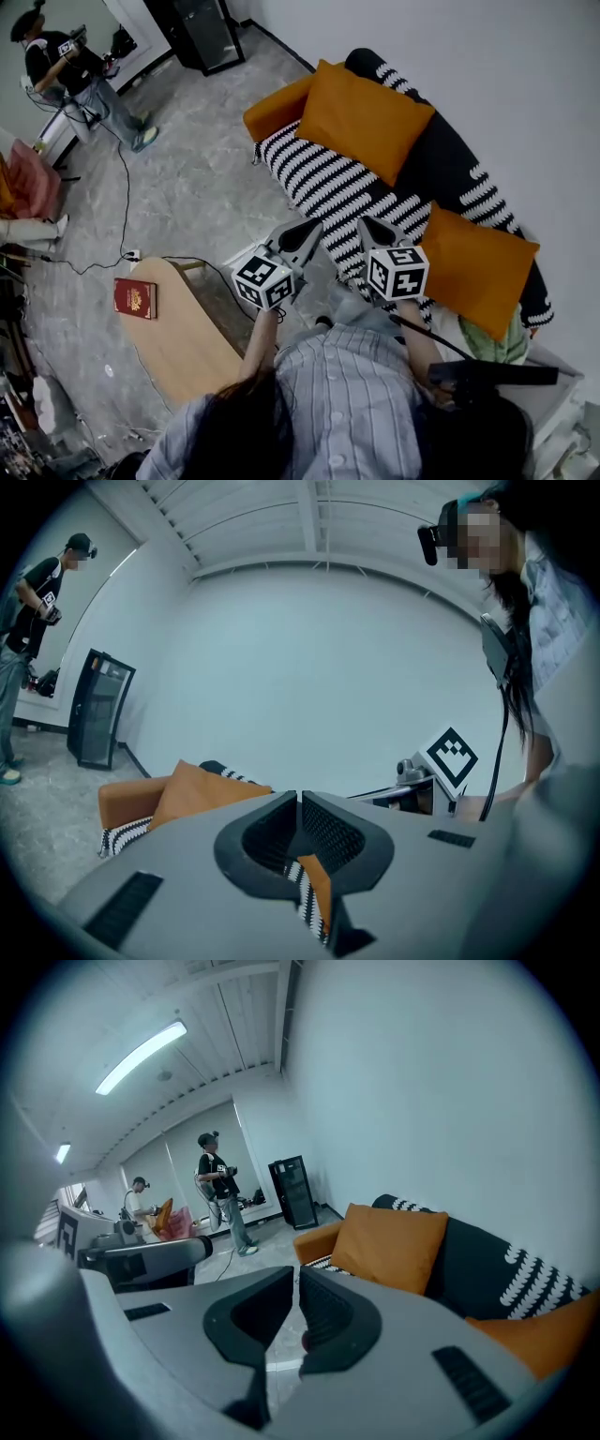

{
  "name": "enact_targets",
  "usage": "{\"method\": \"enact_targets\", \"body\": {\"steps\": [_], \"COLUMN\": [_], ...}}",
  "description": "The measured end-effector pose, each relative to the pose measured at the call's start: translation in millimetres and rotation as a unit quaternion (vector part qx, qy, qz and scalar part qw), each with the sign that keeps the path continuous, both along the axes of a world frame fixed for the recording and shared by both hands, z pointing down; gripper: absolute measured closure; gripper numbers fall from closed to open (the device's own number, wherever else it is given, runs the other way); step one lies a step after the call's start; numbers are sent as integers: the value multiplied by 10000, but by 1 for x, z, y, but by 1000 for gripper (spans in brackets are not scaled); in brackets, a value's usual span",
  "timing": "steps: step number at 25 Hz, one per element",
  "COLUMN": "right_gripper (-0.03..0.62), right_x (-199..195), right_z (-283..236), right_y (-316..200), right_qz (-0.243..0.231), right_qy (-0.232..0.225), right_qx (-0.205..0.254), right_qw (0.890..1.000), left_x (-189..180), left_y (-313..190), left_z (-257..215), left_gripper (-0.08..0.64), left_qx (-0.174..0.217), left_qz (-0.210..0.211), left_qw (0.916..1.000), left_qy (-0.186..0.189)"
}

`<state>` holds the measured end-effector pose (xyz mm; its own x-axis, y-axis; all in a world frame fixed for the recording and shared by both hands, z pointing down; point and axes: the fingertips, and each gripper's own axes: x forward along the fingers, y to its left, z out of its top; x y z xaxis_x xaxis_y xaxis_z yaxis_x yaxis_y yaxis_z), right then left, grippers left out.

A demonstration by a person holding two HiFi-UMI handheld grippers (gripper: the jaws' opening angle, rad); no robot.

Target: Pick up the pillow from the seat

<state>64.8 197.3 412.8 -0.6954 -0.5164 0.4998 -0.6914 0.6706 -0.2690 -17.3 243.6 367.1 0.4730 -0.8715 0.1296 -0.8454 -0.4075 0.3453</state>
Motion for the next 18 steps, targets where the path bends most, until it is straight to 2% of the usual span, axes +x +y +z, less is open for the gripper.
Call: {"method": "enact_targets", "body": {"steps": [8, 18], "right_gripper": [558, 558], "right_x": [-7, -3], "right_z": [10, 23], "right_y": [-82, -133], "right_qz": [32, 105], "right_qy": [-8, -59], "right_qx": [-213, -417], "right_qw": [9998, 9991], "left_x": [-11, -18], "left_y": [-74, -124], "left_z": [6, 17], "left_gripper": [551, 551], "left_qx": [-159, -375], "left_qz": [-19, -43], "left_qw": [9999, 9990], "left_qy": [-56, -221]}}
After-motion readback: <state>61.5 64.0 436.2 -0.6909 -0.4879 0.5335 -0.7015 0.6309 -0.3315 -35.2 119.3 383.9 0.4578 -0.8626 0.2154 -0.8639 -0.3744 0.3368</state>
